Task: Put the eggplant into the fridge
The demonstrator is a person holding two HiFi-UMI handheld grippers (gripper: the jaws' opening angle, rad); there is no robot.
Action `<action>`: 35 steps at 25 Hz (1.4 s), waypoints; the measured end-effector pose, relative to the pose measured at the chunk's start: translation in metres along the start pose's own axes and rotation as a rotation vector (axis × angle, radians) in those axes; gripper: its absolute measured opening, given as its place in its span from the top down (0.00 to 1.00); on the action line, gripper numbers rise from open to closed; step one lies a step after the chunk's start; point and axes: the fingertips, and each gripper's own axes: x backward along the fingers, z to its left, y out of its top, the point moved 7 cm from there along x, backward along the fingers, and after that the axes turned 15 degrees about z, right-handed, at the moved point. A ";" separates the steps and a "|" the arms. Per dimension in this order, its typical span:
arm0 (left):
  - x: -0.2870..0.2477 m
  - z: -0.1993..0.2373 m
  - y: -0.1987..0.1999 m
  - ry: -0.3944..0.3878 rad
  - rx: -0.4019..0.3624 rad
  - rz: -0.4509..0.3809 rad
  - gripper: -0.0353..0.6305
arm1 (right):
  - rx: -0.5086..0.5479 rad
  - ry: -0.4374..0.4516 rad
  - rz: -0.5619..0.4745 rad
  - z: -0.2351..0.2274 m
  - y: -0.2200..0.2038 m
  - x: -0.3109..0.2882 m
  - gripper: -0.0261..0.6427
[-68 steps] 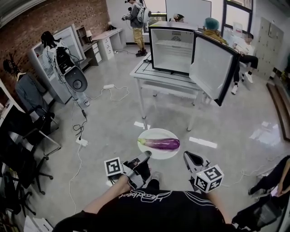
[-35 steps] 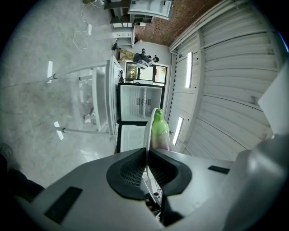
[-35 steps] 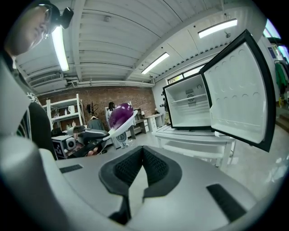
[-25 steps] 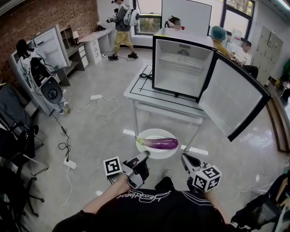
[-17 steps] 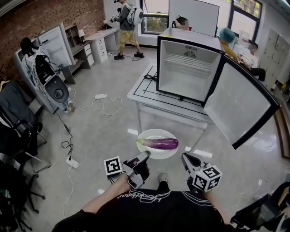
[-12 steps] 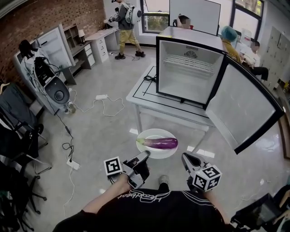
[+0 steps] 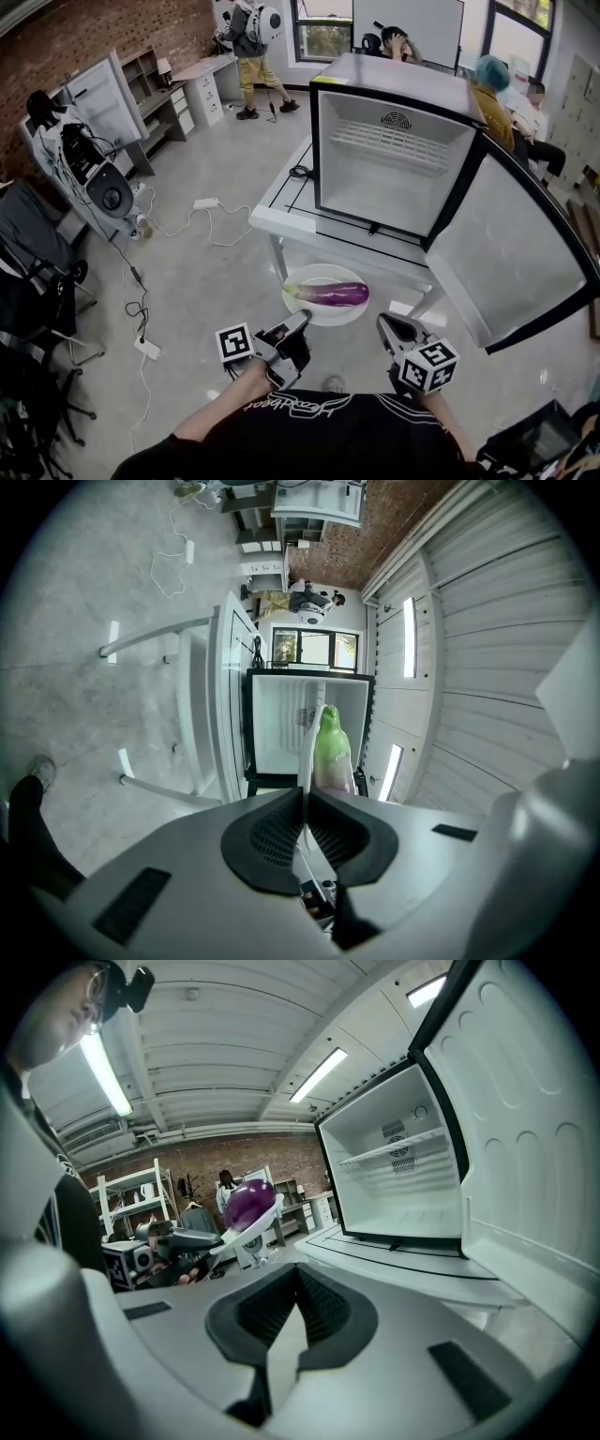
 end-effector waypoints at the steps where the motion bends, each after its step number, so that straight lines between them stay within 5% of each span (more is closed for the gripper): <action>1: -0.007 0.000 0.007 0.003 0.001 -0.004 0.91 | -0.003 0.006 0.006 -0.007 0.006 -0.003 0.95; 15: -0.090 -0.005 0.075 0.020 -0.010 -0.049 0.91 | 0.044 0.022 0.000 -0.104 0.067 -0.037 0.95; 35: -0.129 0.003 0.103 0.061 -0.007 -0.007 0.91 | 0.013 -0.042 -0.049 -0.123 0.070 -0.034 0.95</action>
